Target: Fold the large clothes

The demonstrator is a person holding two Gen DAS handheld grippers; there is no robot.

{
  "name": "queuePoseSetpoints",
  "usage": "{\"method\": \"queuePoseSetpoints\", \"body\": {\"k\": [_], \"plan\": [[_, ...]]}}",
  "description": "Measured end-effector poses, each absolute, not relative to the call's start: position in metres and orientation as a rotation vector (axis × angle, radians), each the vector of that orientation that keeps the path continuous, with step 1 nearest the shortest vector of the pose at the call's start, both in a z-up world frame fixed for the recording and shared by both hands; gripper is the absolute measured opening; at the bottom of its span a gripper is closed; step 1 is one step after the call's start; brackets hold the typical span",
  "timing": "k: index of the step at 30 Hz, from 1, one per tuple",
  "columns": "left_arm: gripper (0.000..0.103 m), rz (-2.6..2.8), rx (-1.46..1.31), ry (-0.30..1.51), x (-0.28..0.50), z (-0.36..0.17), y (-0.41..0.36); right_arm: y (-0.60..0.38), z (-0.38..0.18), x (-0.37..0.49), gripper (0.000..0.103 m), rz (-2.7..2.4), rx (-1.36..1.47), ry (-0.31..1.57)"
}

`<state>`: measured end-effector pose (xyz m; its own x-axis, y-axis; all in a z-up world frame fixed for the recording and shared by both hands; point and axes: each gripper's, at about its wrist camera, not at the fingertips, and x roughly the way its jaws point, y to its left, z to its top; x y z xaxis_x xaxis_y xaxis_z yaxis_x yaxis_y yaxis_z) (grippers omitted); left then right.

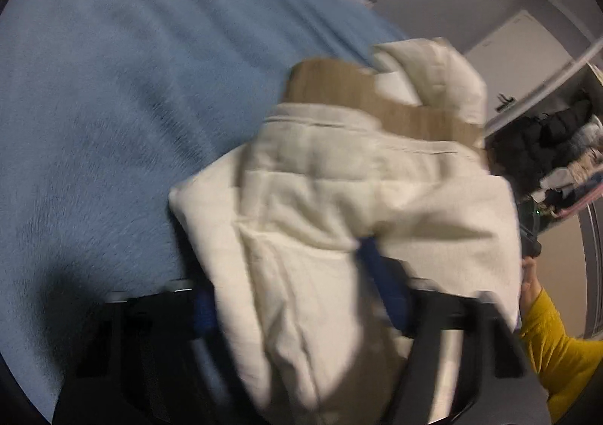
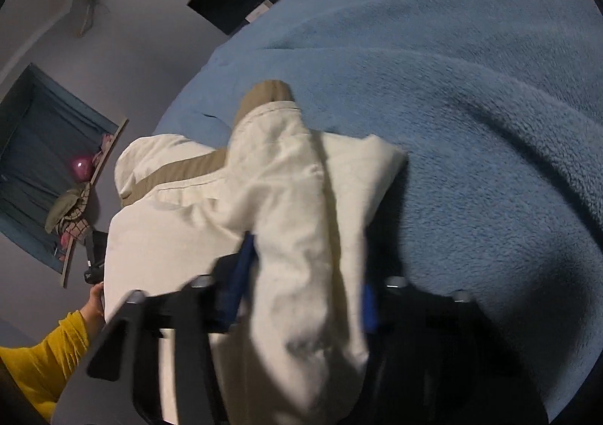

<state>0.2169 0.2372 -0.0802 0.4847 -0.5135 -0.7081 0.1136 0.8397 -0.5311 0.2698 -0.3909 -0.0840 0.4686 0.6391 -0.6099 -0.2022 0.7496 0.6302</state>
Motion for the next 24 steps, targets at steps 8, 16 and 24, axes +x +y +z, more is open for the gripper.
{"method": "queuePoseSetpoints", "body": {"k": [8, 16, 24], "plan": [[0.014, -0.426, -0.349, 0.875, 0.2, -0.026, 0.231, -0.377, -0.018, 0.243, 0.009, 0.472, 0.381, 0.76], [0.012, -0.438, -0.34, 0.744, 0.236, 0.008, 0.225, -0.385, 0.019, 0.274, 0.006, 0.395, 0.349, 0.627], [0.023, -0.355, -0.299, 0.905, 0.284, -0.04, 0.224, -0.387, -0.044, 0.339, 0.017, 0.238, 0.358, 0.829]]}}
